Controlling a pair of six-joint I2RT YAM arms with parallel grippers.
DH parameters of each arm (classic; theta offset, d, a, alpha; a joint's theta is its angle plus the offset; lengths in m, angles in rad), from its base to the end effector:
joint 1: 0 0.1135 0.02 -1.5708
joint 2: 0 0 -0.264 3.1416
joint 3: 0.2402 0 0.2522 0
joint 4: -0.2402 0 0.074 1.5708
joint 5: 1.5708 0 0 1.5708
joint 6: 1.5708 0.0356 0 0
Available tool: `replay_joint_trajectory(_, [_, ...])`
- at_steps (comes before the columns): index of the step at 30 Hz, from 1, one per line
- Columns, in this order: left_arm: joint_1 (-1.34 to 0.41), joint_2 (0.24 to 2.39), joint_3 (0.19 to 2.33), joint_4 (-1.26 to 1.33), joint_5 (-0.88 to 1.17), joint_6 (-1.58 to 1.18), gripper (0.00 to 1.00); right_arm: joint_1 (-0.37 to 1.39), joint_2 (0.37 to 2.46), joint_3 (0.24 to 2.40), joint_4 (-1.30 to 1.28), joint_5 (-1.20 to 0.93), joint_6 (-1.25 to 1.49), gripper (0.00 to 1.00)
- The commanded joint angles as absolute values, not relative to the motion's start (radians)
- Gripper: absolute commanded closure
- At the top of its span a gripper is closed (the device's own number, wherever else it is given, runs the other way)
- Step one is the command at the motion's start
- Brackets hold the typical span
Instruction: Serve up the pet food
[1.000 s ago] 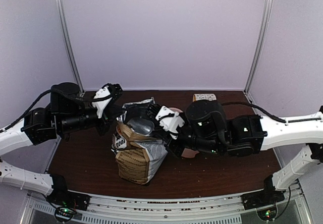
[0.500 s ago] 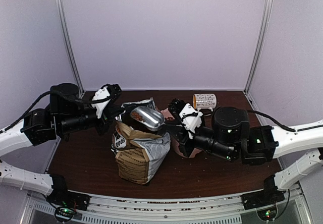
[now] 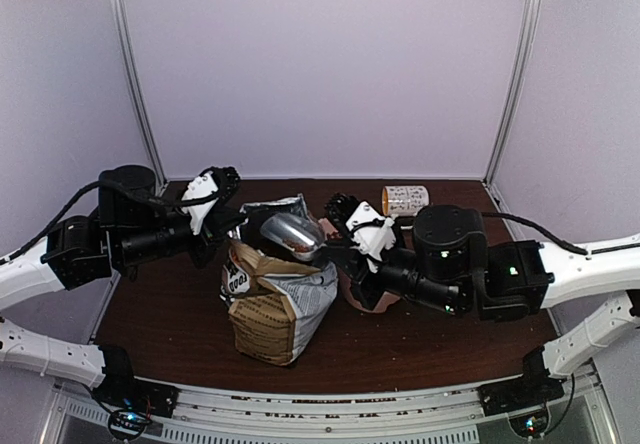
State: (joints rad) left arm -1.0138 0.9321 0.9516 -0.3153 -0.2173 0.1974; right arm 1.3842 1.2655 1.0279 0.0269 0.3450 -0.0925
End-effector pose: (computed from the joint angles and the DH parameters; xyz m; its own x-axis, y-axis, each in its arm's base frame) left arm 0.1177 -0.1745 0.3585 -0.0099 0.3782 -0.9257 0.7361 0.6293 0.2492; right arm 0.0671 0.2906 0.3435 0.0411 -0.2508 -0.9672 -0.8633 0.4785 -0.1608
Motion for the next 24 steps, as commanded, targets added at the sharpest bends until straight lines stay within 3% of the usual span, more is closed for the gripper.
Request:
replay_joint_trajectory(1, [-1.020, 0.908, 0.974, -0.154, -0.198, 0.227, 1.00, 1.361, 1.317, 1.174, -0.267, 0.347, 0.003, 1.00])
replay_joint_trajectory(8, [-1.020, 0.926, 0.981, -0.171, -0.128, 0.235, 1.00, 1.302, 1.532, 1.500, -0.693, 0.082, 0.165, 1.00])
replay_joint_trajectory(16, [-1.020, 0.919, 0.982, -0.173, -0.121, 0.236, 1.00, 1.211, 1.844, 1.824, -0.918, -0.291, 0.430, 1.00])
replay_joint_trajectory(21, [-1.020, 0.916, 0.980, -0.173, -0.114, 0.236, 1.00, 1.165, 1.942, 1.740, -0.840, -0.290, 0.589, 1.00])
replay_joint_trajectory(24, [-1.020, 0.914, 0.980, -0.173, -0.110, 0.235, 1.00, 1.147, 1.977, 1.715, -0.847, -0.117, 0.603, 1.00])
